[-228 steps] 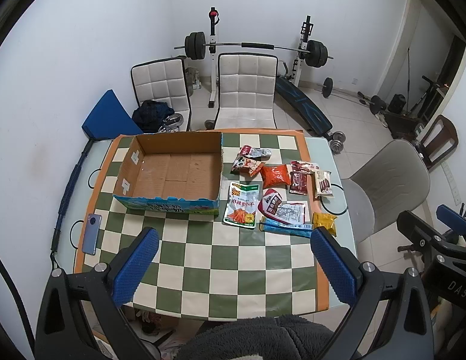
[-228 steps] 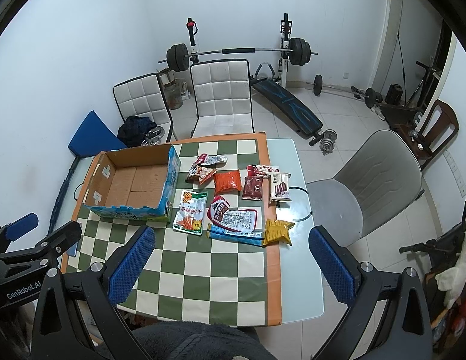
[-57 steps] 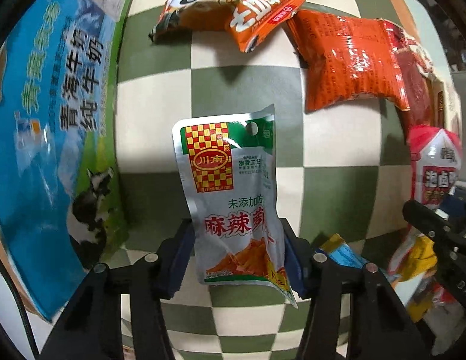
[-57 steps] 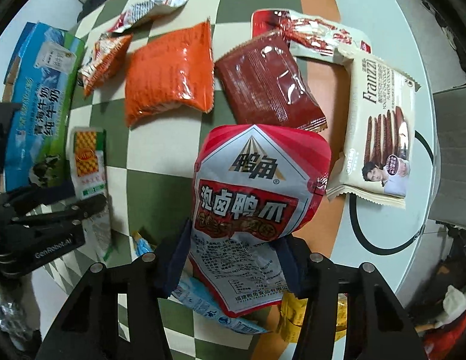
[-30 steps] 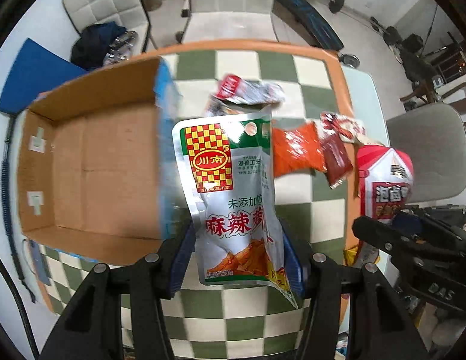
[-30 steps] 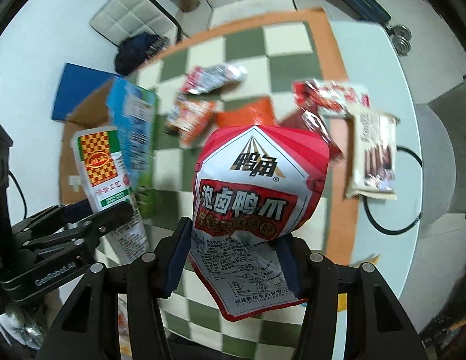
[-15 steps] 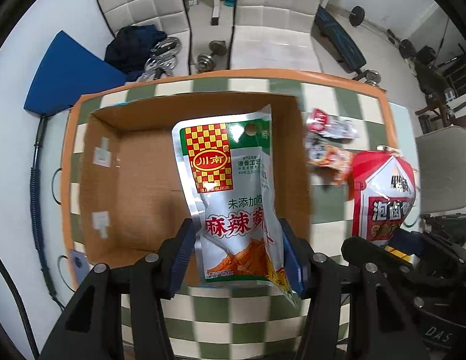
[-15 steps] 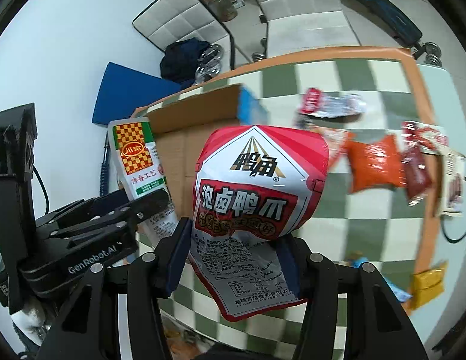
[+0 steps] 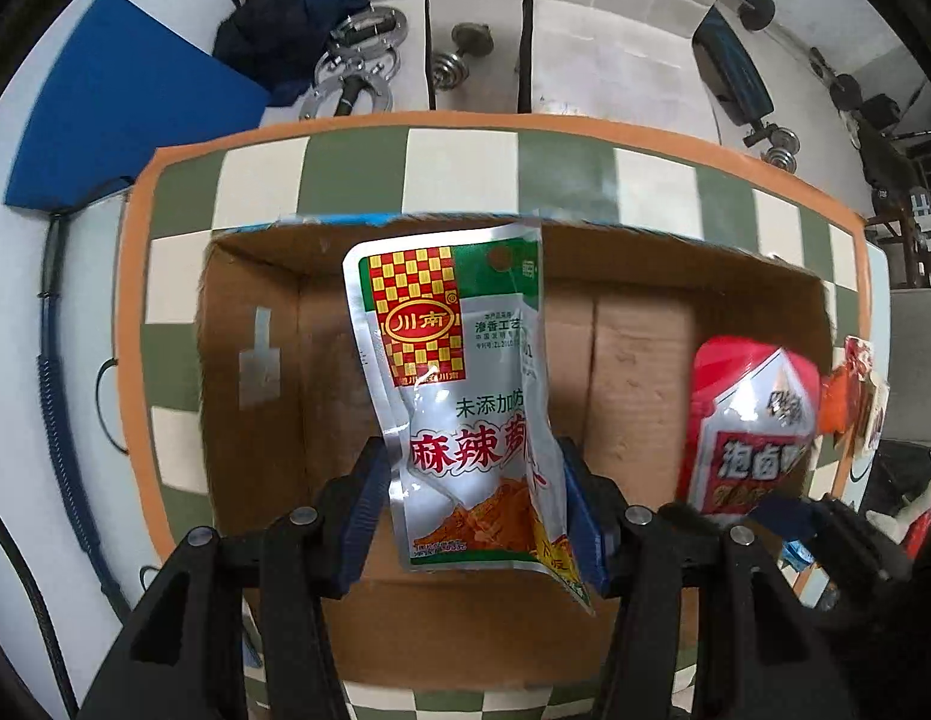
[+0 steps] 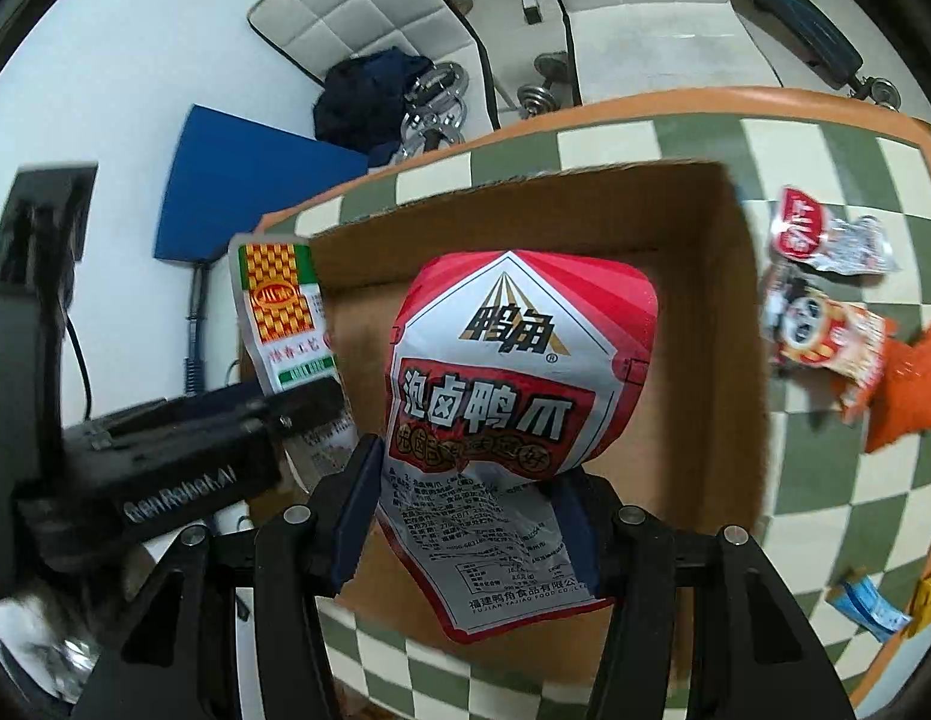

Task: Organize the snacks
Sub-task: 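Lower both packets into the box and open both grippers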

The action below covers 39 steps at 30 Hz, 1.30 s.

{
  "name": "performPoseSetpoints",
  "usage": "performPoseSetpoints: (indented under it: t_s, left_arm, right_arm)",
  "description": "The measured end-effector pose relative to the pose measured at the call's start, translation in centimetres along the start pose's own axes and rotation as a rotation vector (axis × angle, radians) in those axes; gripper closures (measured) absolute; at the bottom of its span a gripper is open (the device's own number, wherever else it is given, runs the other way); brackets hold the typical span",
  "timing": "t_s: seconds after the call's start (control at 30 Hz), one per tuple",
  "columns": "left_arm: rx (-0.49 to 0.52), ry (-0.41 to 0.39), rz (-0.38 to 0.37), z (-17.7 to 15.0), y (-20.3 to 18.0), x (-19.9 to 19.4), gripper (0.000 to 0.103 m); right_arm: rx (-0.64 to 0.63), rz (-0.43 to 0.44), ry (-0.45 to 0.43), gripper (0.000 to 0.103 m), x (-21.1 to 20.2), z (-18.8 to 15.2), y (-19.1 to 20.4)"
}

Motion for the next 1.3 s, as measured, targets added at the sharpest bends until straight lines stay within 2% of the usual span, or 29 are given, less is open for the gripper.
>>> performPoseSetpoints:
  t_s: [0.17, 0.43, 0.67, 0.73, 0.77, 0.83, 0.9, 1.0, 1.07, 1.1, 1.3]
  left_arm:
    - [0.015, 0.066, -0.031, 1.1, 0.1, 2.9, 0.051]
    - [0.031, 0.136, -0.057, 1.1, -0.2, 6.1, 0.051]
    - [0.040, 0.160, -0.029, 0.9, -0.3, 6.8, 0.048]
    - [0.035, 0.162, -0.014, 0.8, -0.1, 6.6, 0.048]
    - [0.038, 0.157, -0.010, 0.8, -0.1, 6.4, 0.047]
    - [0.048, 0.142, -0.006, 0.7, -0.2, 5.8, 0.046]
    - [0.055, 0.122, 0.006, 0.6, -0.2, 5.2, 0.045]
    - [0.051, 0.080, 0.002, 0.5, -0.2, 3.7, 0.040]
    - [0.046, 0.045, -0.004, 0.7, -0.1, 2.4, 0.020]
    - [0.044, 0.033, -0.008, 0.7, -0.1, 1.9, 0.017]
    - [0.024, -0.051, -0.037, -0.9, 0.3, -1.8, 0.016]
  right_arm:
    - [0.001, -0.040, 0.036, 0.046, 4.0, 1.1, -0.3]
    - [0.003, -0.083, 0.064, 0.046, 7.3, 2.2, -0.9]
    - [-0.010, -0.103, 0.091, 0.044, 8.7, 2.4, -1.3]
    - [0.002, -0.099, 0.110, 0.039, 9.0, 2.4, -1.5]
    - [0.002, -0.100, 0.114, 0.038, 9.1, 2.3, -1.5]
    - [0.002, -0.111, 0.112, 0.024, 8.9, 2.3, -1.7]
    - [0.002, -0.112, 0.111, 0.015, 8.7, 2.2, -1.7]
    - [-0.004, -0.132, 0.107, 0.013, 8.0, 1.9, -1.6]
    - [-0.010, -0.155, 0.099, 0.013, 7.1, 1.6, -1.8]
    - [-0.013, -0.164, 0.095, 0.012, 6.8, 1.4, -1.7]
    - [-0.043, -0.213, 0.072, 0.012, 4.2, -0.2, -1.3]
Point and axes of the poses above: each gripper's, at about its wrist camera, not at the fingertips, and x roughly the way its jaws point, y to its left, z to its top, the point moved 9 cm from there along x, roughly the way its jaws point, and after that the axes turned 7 degrees about -x, right-handed, at the moved point
